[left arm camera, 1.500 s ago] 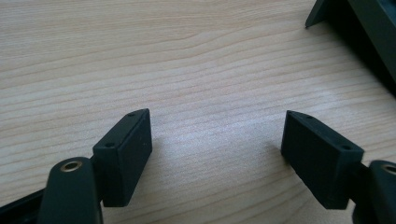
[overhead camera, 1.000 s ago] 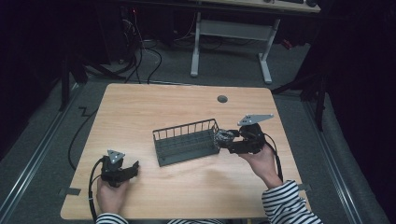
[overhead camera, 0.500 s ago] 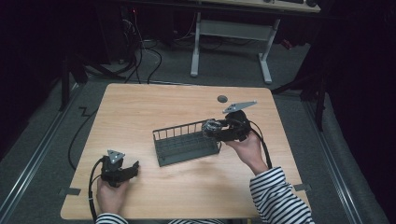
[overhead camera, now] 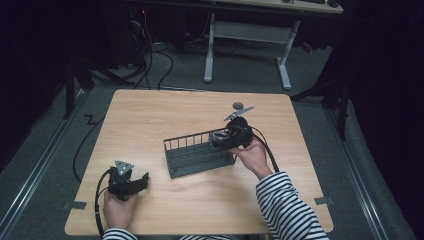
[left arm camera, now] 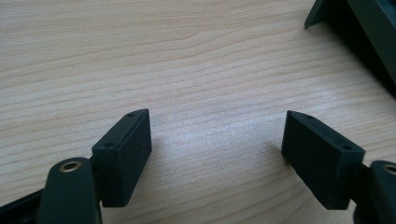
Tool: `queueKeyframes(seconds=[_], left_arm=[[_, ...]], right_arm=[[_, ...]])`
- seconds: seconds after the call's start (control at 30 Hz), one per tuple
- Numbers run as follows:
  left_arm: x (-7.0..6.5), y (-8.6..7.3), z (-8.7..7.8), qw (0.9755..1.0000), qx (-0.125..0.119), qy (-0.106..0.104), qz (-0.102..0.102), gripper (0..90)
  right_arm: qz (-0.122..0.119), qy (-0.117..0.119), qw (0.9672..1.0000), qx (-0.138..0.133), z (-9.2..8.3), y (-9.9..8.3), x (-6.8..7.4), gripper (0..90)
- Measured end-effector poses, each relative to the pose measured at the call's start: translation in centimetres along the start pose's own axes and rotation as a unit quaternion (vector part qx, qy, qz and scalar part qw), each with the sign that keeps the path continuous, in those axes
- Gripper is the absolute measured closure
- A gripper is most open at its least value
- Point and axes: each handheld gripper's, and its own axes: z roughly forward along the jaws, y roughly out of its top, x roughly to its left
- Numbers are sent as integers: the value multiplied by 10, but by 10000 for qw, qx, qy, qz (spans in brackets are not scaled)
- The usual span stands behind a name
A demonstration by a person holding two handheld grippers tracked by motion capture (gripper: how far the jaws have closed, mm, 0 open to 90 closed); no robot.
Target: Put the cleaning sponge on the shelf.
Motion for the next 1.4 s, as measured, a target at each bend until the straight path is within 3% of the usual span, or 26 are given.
queueKeyframes(seconds=[0.23, 0.43, 0.6, 0.7, 0.83, 1.0, 1.1, 1.13, 1.27, 1.4], left_arm=[[0, 0, 0, 10000, -2, -2, -1, 247], [0, 0, 0, 10000, 0, 7, 4, 246], [0, 0, 0, 10000, 3, 12, 11, 247], [0, 0, 0, 10000, 4, 16, 15, 247], [0, 0, 0, 10000, 4, 18, 16, 247], [0, 0, 0, 10000, 4, 19, 17, 248], [-1, 0, 0, 10000, 2, 21, 14, 248], [0, 0, 0, 10000, 3, 20, 18, 248], [-1, 0, 0, 10000, 3, 20, 17, 248], [-1, 0, 0, 10000, 4, 22, 16, 249]], right_arm=[[107, -71, 9996, 248, 14, -2, -6, 331], [63, -46, 9999, 101, 9, -3, -5, 277], [-120, -44, 9991, -415, -22, -8, -2, 289], [31, -9, 9976, -698, -38, -18, -6, 318], [116, -107, 9967, -790, -50, -30, -13, 336], [409, -284, 9926, -1107, -71, -61, -30, 363], [515, -327, 9918, -1119, -75, -72, -35, 368], [602, -393, 9915, -1082, -78, -85, -40, 367], [751, -487, 9894, -1145, -79, -109, -45, 368], [927, -691, 9876, -1065, -68, -142, -52, 363]])
